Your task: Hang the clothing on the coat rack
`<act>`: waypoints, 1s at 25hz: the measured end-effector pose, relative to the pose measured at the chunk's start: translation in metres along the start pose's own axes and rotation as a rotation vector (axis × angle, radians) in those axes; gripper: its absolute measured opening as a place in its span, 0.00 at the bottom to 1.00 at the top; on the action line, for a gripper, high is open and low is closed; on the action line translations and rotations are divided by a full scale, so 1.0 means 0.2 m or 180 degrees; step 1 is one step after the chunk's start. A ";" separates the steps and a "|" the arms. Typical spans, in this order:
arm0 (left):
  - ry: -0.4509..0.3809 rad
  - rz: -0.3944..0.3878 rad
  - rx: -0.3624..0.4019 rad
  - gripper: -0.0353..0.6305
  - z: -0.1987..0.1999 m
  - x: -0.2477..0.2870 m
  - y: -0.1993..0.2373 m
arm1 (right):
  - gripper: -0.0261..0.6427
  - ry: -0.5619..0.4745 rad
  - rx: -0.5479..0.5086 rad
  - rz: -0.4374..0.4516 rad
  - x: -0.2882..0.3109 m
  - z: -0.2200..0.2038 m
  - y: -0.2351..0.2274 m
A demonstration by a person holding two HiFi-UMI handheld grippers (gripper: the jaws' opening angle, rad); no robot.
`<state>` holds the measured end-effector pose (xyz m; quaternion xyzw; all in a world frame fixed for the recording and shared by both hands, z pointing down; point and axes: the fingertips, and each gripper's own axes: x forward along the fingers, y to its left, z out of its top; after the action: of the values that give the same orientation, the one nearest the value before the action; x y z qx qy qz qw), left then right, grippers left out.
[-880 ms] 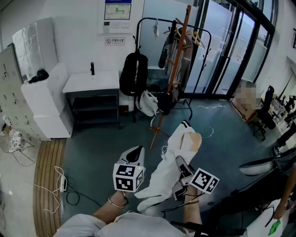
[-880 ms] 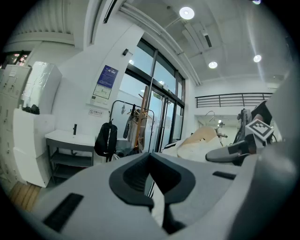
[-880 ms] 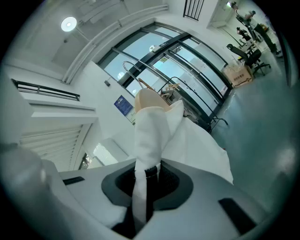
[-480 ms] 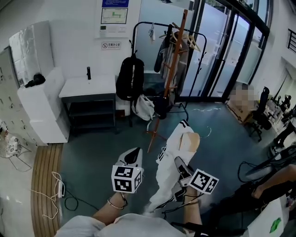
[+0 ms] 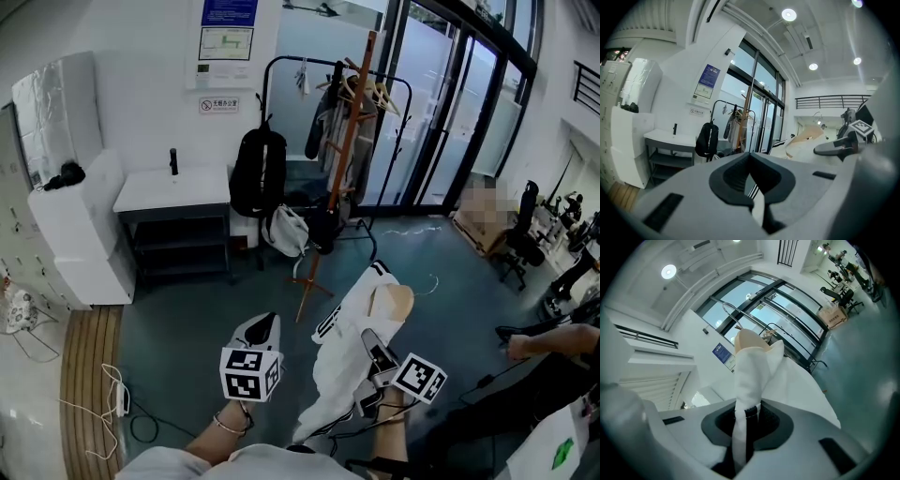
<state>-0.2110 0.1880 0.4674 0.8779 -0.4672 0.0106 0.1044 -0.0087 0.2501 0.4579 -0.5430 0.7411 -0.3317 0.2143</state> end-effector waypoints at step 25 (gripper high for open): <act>0.0093 0.0196 -0.0021 0.06 0.02 0.56 0.15 | 0.13 0.0133 -0.0027 0.0024 0.42 0.33 -0.36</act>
<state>-0.1725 0.0805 0.4823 0.8625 -0.4925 0.0252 0.1137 0.0573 0.1392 0.4673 -0.5341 0.7489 -0.3390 0.1976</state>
